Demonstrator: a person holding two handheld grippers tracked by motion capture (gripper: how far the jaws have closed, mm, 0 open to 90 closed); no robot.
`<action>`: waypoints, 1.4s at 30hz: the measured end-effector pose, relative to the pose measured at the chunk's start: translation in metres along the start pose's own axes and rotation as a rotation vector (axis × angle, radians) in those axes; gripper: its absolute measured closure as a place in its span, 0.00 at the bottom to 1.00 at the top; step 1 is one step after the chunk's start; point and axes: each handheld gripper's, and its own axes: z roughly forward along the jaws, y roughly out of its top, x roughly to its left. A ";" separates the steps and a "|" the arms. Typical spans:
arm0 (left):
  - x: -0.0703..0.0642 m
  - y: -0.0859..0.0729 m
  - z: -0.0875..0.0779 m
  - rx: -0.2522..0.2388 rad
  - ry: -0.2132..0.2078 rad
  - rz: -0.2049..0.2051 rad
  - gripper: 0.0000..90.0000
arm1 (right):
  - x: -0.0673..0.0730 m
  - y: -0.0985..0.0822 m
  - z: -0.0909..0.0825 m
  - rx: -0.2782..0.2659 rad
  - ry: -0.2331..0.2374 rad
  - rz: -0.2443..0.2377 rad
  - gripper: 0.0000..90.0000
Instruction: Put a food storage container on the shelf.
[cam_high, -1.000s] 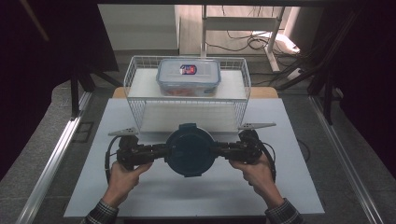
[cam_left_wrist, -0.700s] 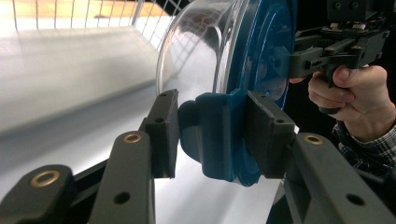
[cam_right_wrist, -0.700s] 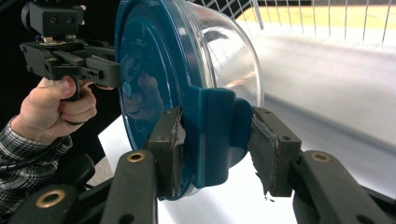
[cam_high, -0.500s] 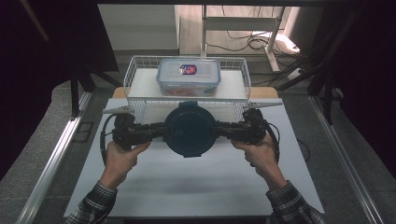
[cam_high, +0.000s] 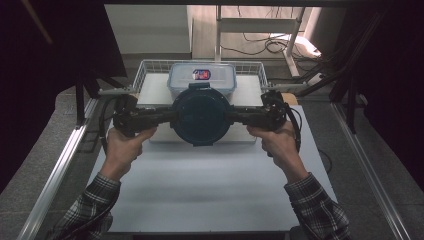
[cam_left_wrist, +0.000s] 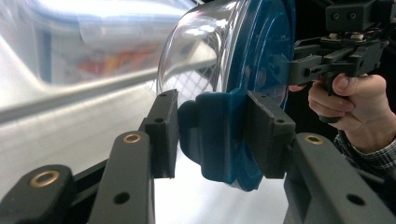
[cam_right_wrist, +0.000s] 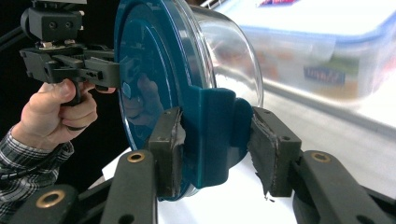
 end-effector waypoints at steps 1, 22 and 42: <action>0.000 0.003 -0.001 -0.001 -0.001 0.002 0.63 | 0.001 0.005 0.000 -0.004 -0.003 -0.005 0.62; 0.027 0.088 0.006 -0.049 -0.018 0.032 0.63 | -0.013 0.083 0.001 -0.066 -0.032 -0.020 0.62; 0.048 0.108 0.027 -0.040 0.022 0.065 0.61 | -0.041 0.109 0.015 -0.078 -0.070 0.018 0.61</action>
